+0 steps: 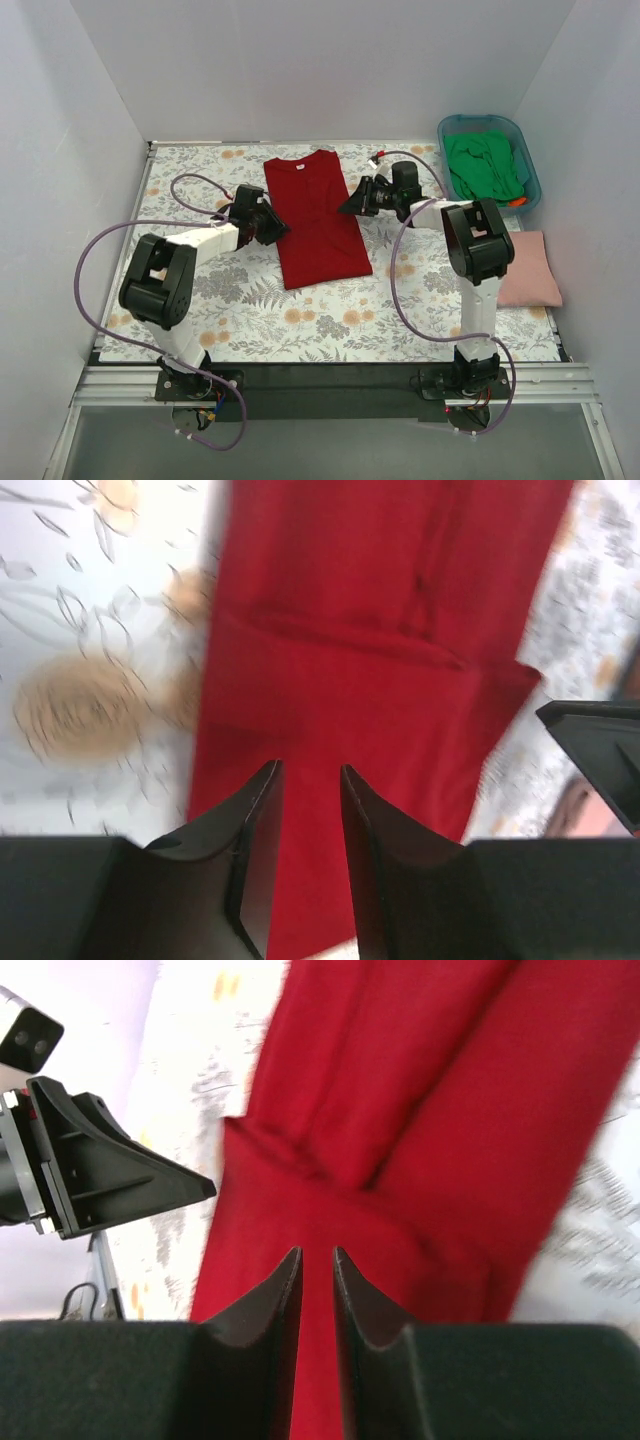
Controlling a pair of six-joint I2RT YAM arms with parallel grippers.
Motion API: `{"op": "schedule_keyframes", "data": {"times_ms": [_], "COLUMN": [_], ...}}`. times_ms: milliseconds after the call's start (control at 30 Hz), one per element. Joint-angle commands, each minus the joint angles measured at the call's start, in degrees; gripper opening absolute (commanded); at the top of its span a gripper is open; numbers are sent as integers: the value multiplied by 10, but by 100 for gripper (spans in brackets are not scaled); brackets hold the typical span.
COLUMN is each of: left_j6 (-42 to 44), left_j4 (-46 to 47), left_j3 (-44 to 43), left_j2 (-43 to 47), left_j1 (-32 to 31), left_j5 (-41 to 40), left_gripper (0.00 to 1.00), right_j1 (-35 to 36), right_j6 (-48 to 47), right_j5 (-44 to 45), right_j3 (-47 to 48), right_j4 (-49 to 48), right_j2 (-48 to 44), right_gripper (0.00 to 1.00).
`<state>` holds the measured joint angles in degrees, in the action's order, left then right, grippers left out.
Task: Fold and stack the t-shirts
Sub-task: Fold the tshirt
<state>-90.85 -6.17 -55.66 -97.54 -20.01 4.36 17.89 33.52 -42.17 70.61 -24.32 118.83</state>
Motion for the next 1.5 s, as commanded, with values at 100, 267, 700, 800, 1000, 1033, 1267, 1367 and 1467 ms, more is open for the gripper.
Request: {"op": "schedule_keyframes", "data": {"times_ms": [100,267,700,800,1000,1033,1267,1367,1467], "left_j6": [9,8,65,88,87,84,54,45,45], "left_j4": [29,29,-12,-34,-70,-75,-82,-72,-78], "left_j3": [-23,-15,-66,-73,-19,-9,78,105,105], "left_j2": [-84,-118,-37,9,88,97,123,101,47], "left_j1": [44,59,59,57,16,6,-75,-79,-79], "left_j5": [21,23,-11,-18,4,13,27,33,31], "left_gripper": [25,24,48,54,62,62,57,51,44], "right_j1": [-20,-49,-59,-56,-17,-3,40,36,10], "right_j6": [17,31,8,13,12,13,2,-14,-17], "right_j5": [24,25,32,26,15,15,11,26,32], "right_j3": [87,118,38,-12,-140,-156,-289,-327,-354], "right_j4": [-5,-10,-8,-9,-8,-8,-10,-9,-15], "right_j2": [112,160,22,-35,-140,-151,-200,-182,-148], "right_gripper": [25,25,26,26,27,27,27,27,26]}}
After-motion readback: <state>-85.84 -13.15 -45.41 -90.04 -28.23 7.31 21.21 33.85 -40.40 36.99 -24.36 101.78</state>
